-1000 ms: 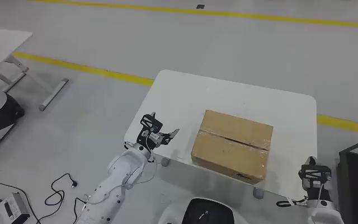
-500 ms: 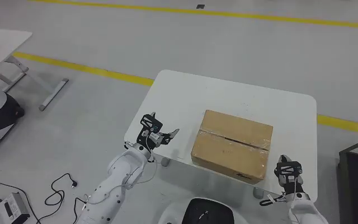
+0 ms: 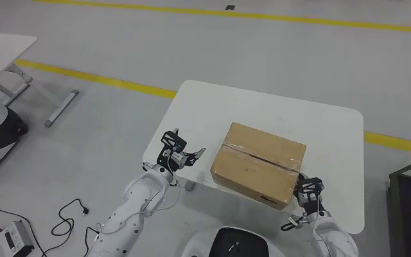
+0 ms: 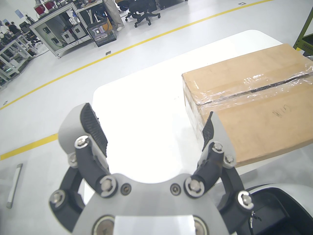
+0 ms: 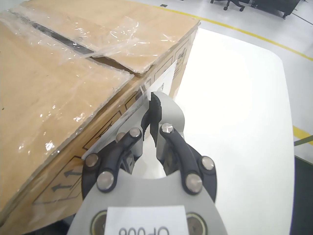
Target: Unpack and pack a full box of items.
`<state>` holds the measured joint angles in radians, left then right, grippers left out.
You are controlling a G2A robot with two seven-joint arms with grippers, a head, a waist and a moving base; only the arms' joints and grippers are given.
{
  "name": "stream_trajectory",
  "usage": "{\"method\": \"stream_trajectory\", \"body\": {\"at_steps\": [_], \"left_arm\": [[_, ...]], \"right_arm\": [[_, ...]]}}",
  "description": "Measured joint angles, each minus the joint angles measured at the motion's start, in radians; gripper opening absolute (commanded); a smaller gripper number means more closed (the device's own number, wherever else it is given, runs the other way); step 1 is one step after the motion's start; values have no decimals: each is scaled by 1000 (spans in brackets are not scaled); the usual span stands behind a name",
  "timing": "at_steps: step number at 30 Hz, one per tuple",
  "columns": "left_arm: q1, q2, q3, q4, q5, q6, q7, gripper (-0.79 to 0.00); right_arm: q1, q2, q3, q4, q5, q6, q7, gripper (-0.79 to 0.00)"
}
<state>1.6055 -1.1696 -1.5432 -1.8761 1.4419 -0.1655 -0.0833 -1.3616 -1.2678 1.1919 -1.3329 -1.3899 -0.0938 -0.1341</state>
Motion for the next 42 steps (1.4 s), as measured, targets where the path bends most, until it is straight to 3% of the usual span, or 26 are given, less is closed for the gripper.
{"method": "stream_trajectory", "body": {"at_steps": [15, 28, 34, 42], "left_arm": [[0, 0, 0, 0, 0, 0, 0, 0], [-1, -1, 5, -4, -5, -3, 3, 0], [-36, -6, 76, -41, 14, -35, 0, 0], [-143, -22, 229, -72, 75, -36, -88, 0]], "right_arm": [[99, -28, -83, 54, -27, 22, -15, -785], [-56, 3, 77, -144, -72, 123, -26, -785], [-121, 15, 143, -215, -101, 124, -12, -785], [-176, 26, 226, -240, -94, 127, -15, -785]]}}
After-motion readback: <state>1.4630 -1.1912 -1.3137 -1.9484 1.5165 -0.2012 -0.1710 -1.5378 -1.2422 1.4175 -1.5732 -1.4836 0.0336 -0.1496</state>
